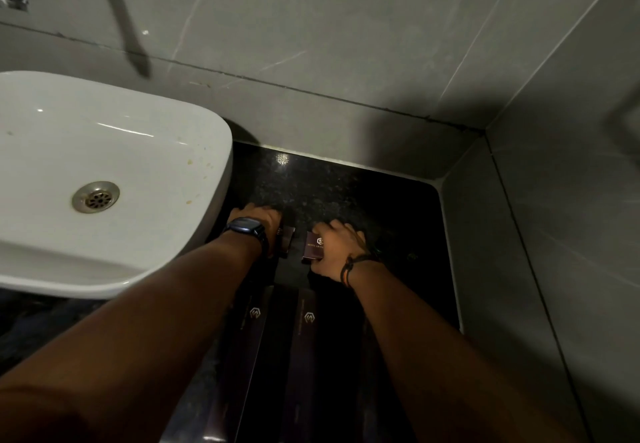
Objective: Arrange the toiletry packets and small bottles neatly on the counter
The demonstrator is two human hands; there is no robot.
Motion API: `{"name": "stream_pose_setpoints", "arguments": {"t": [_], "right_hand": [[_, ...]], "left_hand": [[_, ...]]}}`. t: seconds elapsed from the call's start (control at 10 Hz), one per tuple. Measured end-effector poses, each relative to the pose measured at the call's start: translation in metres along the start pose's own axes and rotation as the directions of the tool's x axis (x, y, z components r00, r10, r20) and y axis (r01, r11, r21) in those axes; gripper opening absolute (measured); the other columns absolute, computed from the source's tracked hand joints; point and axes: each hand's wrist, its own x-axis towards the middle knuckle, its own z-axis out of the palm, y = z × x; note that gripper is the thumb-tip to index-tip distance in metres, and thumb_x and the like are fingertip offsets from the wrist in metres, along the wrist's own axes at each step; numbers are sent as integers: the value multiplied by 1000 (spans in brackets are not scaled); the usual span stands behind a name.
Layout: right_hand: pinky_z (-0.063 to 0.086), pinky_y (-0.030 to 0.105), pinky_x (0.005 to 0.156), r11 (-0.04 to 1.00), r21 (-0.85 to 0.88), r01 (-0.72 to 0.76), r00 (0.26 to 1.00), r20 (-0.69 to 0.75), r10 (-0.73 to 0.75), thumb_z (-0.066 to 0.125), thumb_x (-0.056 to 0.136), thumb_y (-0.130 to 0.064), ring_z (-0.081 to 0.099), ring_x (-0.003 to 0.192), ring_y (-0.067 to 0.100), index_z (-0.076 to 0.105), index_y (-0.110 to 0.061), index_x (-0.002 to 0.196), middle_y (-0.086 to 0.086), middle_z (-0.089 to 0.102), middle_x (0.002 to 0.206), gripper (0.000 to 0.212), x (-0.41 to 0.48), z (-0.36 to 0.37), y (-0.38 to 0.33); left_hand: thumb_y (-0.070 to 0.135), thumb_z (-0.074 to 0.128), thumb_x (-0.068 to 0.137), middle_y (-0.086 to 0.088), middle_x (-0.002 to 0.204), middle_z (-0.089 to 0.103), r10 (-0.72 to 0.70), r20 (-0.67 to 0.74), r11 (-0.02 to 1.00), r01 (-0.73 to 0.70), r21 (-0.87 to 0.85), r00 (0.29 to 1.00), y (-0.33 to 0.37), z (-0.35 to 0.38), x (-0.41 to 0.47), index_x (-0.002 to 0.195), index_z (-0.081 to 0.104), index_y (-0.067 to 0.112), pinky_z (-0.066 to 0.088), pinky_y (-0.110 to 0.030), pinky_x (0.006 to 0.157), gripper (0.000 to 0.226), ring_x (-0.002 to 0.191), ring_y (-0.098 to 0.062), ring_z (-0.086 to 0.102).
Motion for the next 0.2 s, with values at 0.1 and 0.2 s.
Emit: {"name": "stream_pose_setpoints", "arguments": {"t": [0.1,0.2], "right_hand": [[36,42,93,1000,-6,-8,1000,0,8,74,63,-43,46,114,31,48,-28,124,5,51,119,68,-3,-1,-1],[37,43,93,1000,-21,-1,1000,-25,0,74,63,-44,45,115,31,46,-28,127,6,51,122,71,-1,-4,-3]], "left_hand": [[30,79,71,-6,137,48,15,11,1000,-15,10,1000,1,-1,-4,129,48,21,39,-44,101,67,126,-31,42],[30,83,65,-8,139,44,22,31,1000,-22,-8,999,1,-5,-4,134,42,22,39,-46,101,81,128,-32,40]]}}
